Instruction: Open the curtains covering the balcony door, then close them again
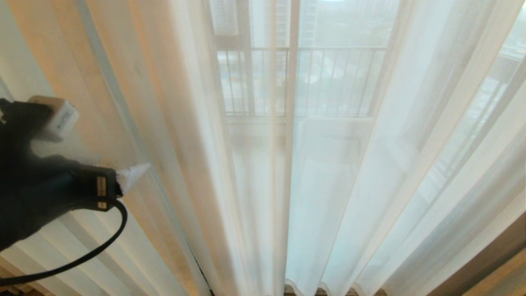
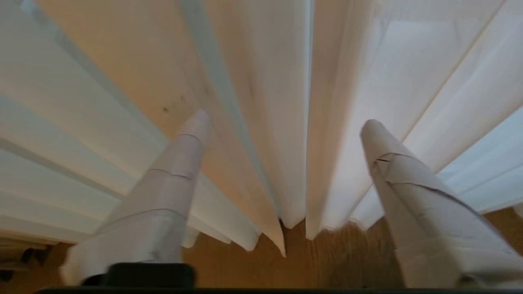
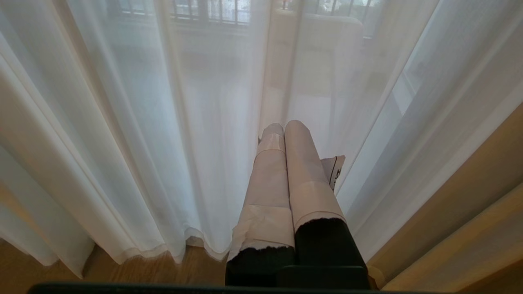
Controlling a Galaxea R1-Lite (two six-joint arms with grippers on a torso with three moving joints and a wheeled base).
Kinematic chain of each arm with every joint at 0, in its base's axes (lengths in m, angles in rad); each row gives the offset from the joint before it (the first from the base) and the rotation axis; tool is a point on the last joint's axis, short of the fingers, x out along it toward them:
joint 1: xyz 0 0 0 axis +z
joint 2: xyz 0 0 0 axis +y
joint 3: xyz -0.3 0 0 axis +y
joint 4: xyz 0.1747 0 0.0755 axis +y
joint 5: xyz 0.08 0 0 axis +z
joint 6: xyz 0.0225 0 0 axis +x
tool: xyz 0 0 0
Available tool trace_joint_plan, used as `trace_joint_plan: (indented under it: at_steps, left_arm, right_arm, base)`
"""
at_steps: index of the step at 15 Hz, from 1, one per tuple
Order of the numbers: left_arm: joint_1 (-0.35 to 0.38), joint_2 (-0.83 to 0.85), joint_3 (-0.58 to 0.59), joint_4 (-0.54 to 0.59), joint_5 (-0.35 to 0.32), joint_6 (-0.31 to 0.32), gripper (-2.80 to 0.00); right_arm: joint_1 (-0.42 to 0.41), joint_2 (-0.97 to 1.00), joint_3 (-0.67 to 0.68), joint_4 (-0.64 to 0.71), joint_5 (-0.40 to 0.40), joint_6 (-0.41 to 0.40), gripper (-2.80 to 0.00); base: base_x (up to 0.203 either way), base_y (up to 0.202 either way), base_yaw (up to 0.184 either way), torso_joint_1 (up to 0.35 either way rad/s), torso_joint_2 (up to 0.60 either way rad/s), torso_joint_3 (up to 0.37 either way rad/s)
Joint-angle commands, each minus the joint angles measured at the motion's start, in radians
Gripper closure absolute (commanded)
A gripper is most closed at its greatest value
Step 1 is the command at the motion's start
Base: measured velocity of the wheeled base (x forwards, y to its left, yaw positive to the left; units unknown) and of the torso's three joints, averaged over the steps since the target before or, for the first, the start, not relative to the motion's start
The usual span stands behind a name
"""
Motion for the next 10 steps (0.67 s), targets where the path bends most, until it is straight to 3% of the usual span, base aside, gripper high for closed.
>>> trace_joint_plan:
  at_steps: [1, 3, 6, 10]
  left_arm:
    - [0.077, -0.095, 0.058, 0.003, -0.104, 0.032, 0.00]
    - [0.120, -0.144, 0.098, 0.031, -0.170, 0.075, 0.00]
    - [0.192, -0.227, 0.163, 0.089, -0.235, 0.079, 0.00]
    - [0.356, -0.396, 0.256, 0.205, -0.472, 0.083, 0.00]
  right_arm:
    - [0.000, 0.000, 0.000, 0.000, 0.001, -0.001, 0.00]
    - [0.000, 0.000, 0.000, 0.000, 0.001, -0.001, 0.00]
    - [0.001, 0.000, 0.000, 0.000, 0.001, -0.001, 0.00]
    - [0.001, 0.000, 0.000, 0.000, 0.001, -0.001, 0.00]
  base:
    - [0.000, 0.000, 0.000, 0.000, 0.00, 0.000]
    - [0.000, 0.000, 0.000, 0.000, 0.00, 0.000]
    - [0.000, 0.000, 0.000, 0.000, 0.00, 0.000]
    - [0.000, 0.000, 0.000, 0.000, 0.00, 0.000]
